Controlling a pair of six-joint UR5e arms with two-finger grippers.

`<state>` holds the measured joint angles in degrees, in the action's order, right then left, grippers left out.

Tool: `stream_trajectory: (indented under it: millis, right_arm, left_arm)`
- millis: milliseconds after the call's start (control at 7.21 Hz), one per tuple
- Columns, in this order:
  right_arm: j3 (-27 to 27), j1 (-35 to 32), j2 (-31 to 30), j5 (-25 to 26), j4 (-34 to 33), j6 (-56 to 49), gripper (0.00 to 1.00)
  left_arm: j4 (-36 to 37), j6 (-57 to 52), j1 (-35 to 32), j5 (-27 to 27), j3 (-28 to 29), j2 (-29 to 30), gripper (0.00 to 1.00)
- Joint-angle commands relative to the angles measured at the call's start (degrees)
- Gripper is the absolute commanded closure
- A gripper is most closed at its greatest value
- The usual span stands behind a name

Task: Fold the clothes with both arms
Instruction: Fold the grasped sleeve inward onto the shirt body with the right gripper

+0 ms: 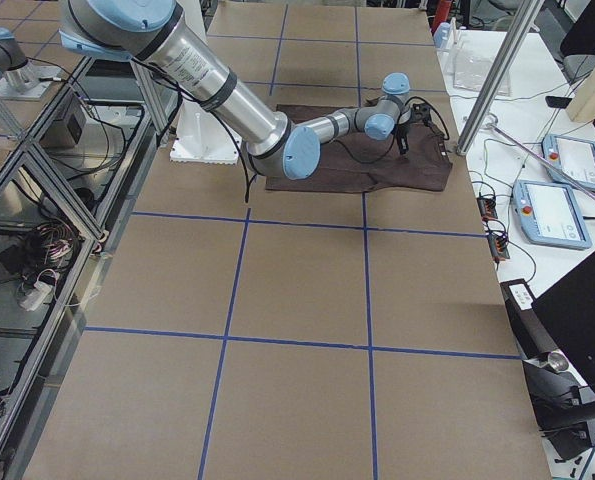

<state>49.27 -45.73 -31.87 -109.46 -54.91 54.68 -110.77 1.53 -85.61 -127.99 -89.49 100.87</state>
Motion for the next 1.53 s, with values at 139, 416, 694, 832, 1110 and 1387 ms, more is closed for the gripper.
stream_trajectory:
  millis: [139, 416, 694, 832, 1110, 1387]
  right_arm:
    - [6.75, -0.58, -0.73, -1.62, -11.62, 4.11, 0.0]
    - [23.42, -5.22, -9.98, -10.63, -25.39, 1.84, 0.0]
    - [33.23, -10.15, -21.52, -15.15, -25.77, -4.65, 0.0]
    - [34.48, -10.78, -23.39, -15.16, -25.77, -6.15, 0.0]
    - [34.05, -10.44, -23.5, -14.73, -25.42, -6.43, 0.0]
    - [33.44, -10.34, -23.06, -14.46, -24.98, -5.73, 0.0]
  left_arm:
    - [-0.5, 16.06, 7.77, 1.15, 2.91, 7.55, 0.0]
    - [-3.72, 33.55, 17.54, 5.98, 3.09, 12.75, 0.0]
    - [-20.35, 48.06, 25.11, 10.45, 12.17, 15.56, 0.0]
    - [-25.33, 53.09, 28.45, 14.05, 17.11, 17.76, 0.0]
    - [-25.55, 55.68, 34.79, 24.85, 22.4, 21.71, 0.0]
    - [-25.64, 57.62, 36.04, 26.98, 28.73, 26.37, 0.03]
